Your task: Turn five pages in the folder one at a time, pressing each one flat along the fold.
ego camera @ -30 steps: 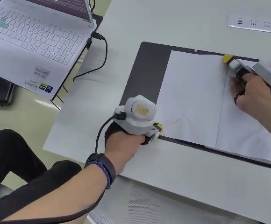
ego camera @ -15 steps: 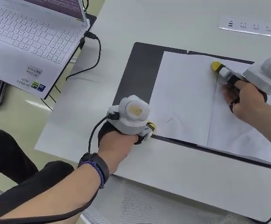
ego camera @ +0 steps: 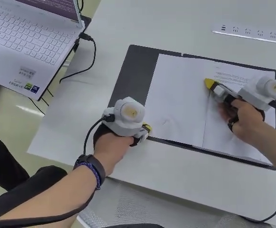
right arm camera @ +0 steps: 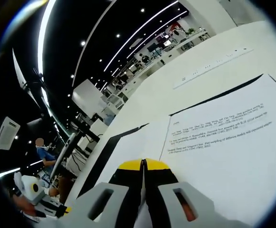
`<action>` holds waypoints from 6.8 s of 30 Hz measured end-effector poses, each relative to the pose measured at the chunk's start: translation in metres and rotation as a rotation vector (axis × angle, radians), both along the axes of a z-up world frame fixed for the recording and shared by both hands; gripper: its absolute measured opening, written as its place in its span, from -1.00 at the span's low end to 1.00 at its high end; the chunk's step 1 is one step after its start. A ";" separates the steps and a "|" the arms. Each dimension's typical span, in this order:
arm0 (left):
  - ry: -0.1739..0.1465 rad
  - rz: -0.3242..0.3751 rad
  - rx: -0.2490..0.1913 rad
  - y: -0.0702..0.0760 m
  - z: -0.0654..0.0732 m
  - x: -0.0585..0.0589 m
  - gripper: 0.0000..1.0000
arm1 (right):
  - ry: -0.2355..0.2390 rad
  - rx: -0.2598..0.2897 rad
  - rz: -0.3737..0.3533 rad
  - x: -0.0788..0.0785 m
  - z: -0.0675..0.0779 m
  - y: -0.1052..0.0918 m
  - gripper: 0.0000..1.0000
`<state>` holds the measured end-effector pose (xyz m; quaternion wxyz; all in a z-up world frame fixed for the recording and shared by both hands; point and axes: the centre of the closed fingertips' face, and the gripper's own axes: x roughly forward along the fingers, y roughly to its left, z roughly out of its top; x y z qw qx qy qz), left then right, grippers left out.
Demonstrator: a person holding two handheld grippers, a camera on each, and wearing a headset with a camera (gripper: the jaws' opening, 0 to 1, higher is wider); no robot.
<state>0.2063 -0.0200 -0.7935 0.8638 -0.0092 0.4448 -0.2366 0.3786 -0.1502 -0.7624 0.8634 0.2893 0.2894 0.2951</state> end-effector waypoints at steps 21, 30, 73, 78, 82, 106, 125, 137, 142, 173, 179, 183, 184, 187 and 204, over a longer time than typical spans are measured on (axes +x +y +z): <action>0.005 0.004 -0.034 0.000 -0.001 -0.001 -1.00 | 0.013 0.029 0.022 -0.070 0.002 -0.001 -1.00; 0.002 -0.006 -0.034 0.000 0.000 -0.001 -1.00 | 0.021 0.008 0.055 -0.093 0.000 0.000 -1.00; -0.066 -0.065 0.006 -0.002 0.001 -0.003 -1.00 | 0.062 0.007 0.032 -0.171 -0.020 -0.011 -1.00; -0.058 -0.056 0.007 -0.002 0.001 -0.003 -1.00 | 0.065 0.007 0.017 -0.171 -0.019 -0.012 -1.00; -0.047 -0.040 0.016 -0.001 0.000 -0.003 -1.00 | 0.070 0.009 0.004 -0.171 -0.019 -0.012 -1.00; -0.051 0.082 -0.116 -0.027 0.038 -0.012 -0.46 | 0.046 -0.004 0.086 -0.197 0.009 -0.039 -0.60; -0.214 -0.009 -0.108 -0.025 0.100 -0.002 -0.21 | -0.097 -0.107 0.095 -0.182 0.056 -0.090 -0.23; -0.301 -0.122 -0.074 -0.019 0.136 -0.003 -0.07 | -0.201 -0.160 0.088 -0.166 0.089 -0.116 -0.08; -0.314 -0.127 -0.053 -0.007 0.144 -0.006 0.02 | -0.219 -0.200 0.111 -0.172 0.092 -0.121 -0.03; -0.286 -0.017 -0.084 0.017 0.130 -0.045 0.50 | -0.212 -0.366 0.155 -0.209 0.082 -0.151 0.31; -0.276 -0.018 -0.090 0.011 0.127 -0.045 0.51 | -0.202 -0.358 0.148 -0.216 0.081 -0.148 0.34; -0.280 -0.017 -0.097 0.005 0.128 -0.045 0.51 | -0.194 -0.364 0.148 -0.221 0.078 -0.152 0.34; -0.280 -0.019 -0.097 0.004 0.128 -0.045 0.51 | -0.191 -0.365 0.146 -0.221 0.078 -0.153 0.35; -0.278 -0.032 -0.095 0.001 0.128 -0.045 0.51 | -0.174 -0.366 0.131 -0.223 0.075 -0.159 0.35; -0.259 -0.099 -0.106 -0.031 0.125 -0.039 0.46 | -0.106 -0.358 0.099 -0.233 0.063 -0.173 0.43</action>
